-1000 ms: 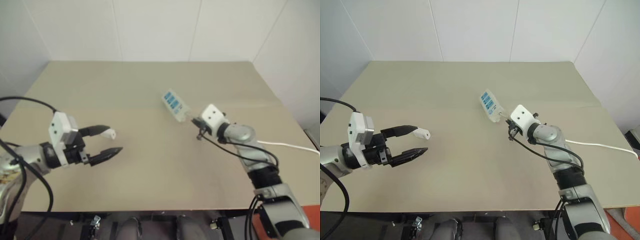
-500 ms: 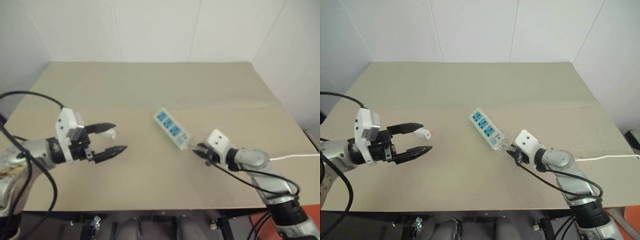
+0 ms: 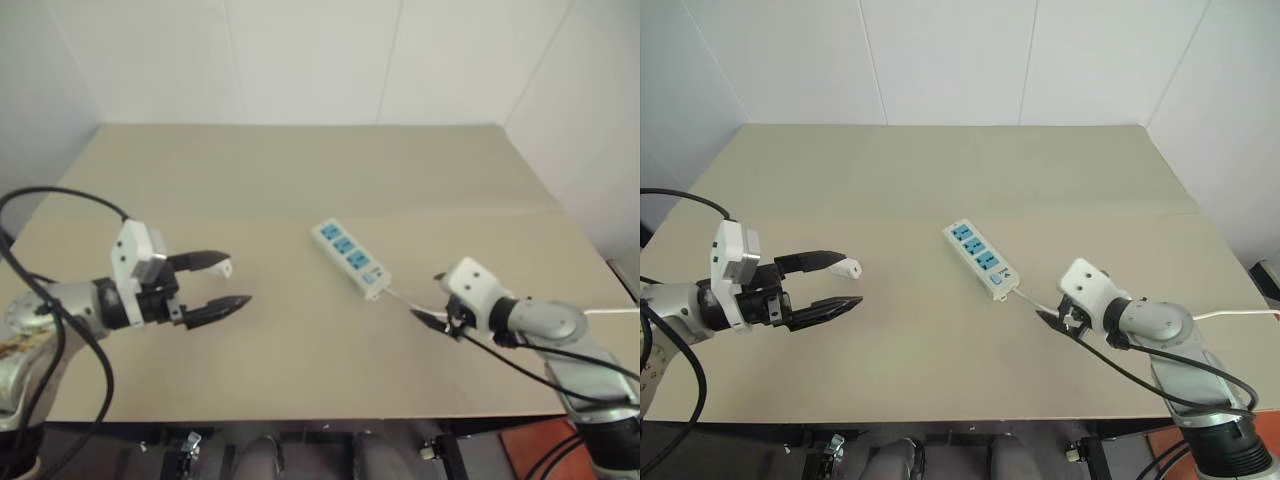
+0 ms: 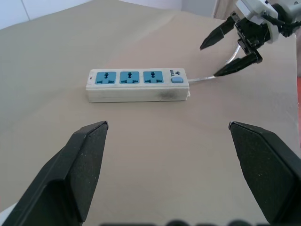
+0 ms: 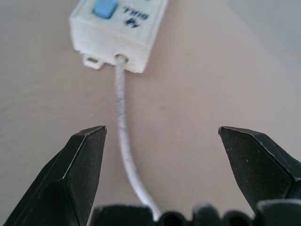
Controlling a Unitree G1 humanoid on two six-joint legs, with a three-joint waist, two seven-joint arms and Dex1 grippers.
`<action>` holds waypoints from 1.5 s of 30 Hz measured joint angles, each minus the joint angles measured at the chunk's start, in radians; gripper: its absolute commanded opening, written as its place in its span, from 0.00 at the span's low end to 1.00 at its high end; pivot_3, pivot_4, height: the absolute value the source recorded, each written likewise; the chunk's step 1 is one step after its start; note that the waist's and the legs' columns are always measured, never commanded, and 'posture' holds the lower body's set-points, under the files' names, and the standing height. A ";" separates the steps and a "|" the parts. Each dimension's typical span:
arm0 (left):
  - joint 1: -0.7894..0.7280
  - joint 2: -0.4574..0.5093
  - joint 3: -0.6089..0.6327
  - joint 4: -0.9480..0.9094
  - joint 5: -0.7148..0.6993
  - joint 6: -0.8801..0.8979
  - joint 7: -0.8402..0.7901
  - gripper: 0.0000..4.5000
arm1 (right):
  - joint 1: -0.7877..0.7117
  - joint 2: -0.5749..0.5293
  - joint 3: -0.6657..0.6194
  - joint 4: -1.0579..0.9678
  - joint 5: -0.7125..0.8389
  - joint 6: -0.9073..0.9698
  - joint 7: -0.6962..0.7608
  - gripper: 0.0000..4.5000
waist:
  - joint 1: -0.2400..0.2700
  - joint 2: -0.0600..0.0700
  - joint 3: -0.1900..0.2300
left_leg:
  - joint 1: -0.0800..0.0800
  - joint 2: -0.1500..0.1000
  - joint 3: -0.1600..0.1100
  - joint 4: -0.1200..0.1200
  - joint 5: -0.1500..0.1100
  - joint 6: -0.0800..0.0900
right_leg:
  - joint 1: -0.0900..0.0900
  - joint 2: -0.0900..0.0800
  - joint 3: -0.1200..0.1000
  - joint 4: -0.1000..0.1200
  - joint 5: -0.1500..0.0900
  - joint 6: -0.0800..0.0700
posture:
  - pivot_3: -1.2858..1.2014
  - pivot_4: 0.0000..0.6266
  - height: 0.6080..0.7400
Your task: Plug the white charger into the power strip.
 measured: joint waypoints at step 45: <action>-0.009 0.010 -0.002 0.016 0.006 -0.018 -0.019 1.00 | -0.146 0.544 0.126 0.518 0.027 -0.386 -0.249 1.00 | -0.020 0.000 0.000 | 0.003 0.000 0.000 0.000 0.000 0.000 | 0.000 0.000 0.000 0.005 0.000 0.000 | 0.52 0.24 1.00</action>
